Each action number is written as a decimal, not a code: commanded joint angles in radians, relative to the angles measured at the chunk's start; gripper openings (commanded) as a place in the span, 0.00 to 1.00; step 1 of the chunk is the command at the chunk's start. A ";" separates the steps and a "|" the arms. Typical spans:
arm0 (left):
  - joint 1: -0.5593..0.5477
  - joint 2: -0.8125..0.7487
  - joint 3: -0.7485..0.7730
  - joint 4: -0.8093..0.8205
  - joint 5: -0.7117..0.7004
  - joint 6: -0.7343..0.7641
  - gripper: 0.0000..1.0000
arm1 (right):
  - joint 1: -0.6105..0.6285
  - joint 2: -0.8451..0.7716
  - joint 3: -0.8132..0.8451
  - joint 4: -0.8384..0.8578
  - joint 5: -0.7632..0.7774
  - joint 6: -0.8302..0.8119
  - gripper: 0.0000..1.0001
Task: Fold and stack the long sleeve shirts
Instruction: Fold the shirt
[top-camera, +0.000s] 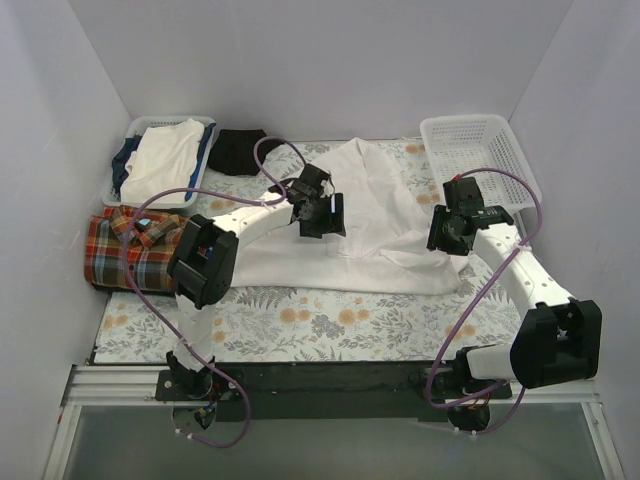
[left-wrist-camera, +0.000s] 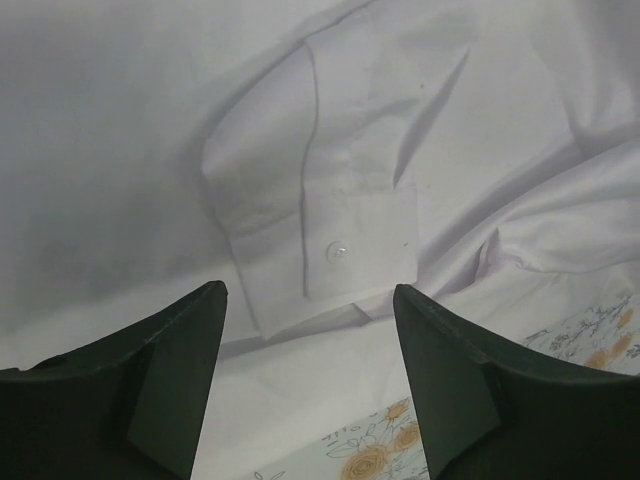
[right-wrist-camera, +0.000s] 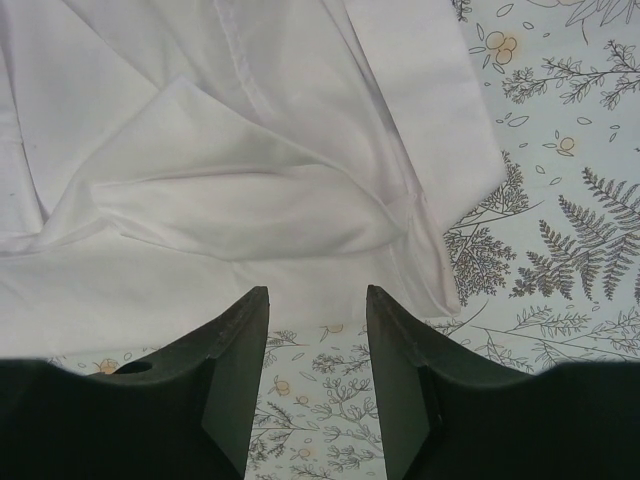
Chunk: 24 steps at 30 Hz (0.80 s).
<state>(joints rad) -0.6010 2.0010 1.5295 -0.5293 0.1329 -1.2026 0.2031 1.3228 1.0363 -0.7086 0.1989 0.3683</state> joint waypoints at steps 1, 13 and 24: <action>-0.022 0.007 0.083 0.002 0.051 0.001 0.66 | -0.004 -0.013 0.030 -0.014 -0.009 0.014 0.52; -0.071 0.113 0.121 -0.038 0.057 0.003 0.56 | -0.004 -0.005 0.014 -0.009 -0.007 0.021 0.51; -0.079 0.180 0.133 -0.076 0.027 0.009 0.37 | -0.004 -0.002 0.004 -0.009 -0.006 0.034 0.50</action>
<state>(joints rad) -0.6754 2.1513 1.6321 -0.5591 0.1730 -1.2034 0.2031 1.3231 1.0359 -0.7090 0.1978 0.3893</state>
